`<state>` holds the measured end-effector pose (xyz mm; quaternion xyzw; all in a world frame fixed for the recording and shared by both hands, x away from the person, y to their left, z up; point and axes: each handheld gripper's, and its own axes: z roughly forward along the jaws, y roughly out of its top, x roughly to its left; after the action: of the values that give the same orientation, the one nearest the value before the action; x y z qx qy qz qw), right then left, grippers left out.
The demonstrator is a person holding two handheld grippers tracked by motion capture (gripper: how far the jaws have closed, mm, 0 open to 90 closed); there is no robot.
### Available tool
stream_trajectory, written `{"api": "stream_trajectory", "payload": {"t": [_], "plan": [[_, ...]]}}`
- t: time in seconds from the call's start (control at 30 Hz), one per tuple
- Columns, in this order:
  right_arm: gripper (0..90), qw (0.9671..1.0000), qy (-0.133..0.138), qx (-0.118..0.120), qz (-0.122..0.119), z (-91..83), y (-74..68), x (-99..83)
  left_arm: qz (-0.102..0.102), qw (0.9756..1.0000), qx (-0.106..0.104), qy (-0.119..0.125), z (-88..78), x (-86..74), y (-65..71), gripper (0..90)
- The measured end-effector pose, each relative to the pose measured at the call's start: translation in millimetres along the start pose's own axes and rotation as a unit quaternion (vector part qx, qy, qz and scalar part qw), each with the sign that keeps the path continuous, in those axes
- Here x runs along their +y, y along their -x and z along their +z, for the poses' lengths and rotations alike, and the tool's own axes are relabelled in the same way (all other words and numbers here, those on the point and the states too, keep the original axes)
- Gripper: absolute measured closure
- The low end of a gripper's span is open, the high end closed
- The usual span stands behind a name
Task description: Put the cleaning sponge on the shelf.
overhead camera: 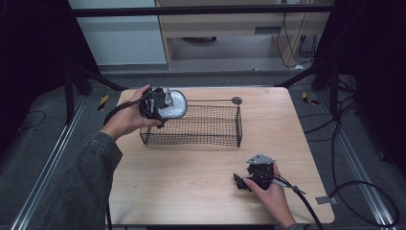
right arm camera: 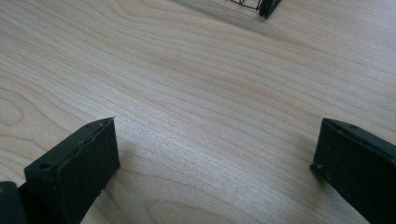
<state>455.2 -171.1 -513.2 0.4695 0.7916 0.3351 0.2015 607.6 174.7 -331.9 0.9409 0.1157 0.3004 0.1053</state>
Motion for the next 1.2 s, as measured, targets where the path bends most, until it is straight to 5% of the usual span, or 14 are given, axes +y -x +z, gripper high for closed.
{"api": "stream_trajectory", "payload": {"t": [0.53,1.2], "plan": [[0.4,1.0000,0.000,0.001,0.001,-0.1,-0.2,0.1,-0.005,0.9997,-0.023,-0.002,34.9,-4.7,1.4,11.7],[0.4,1.0000,0.001,0.000,0.001,-0.1,-0.3,0.0,-0.007,0.9991,-0.040,-0.008,53.5,-2.6,2.9,11.5]]}}
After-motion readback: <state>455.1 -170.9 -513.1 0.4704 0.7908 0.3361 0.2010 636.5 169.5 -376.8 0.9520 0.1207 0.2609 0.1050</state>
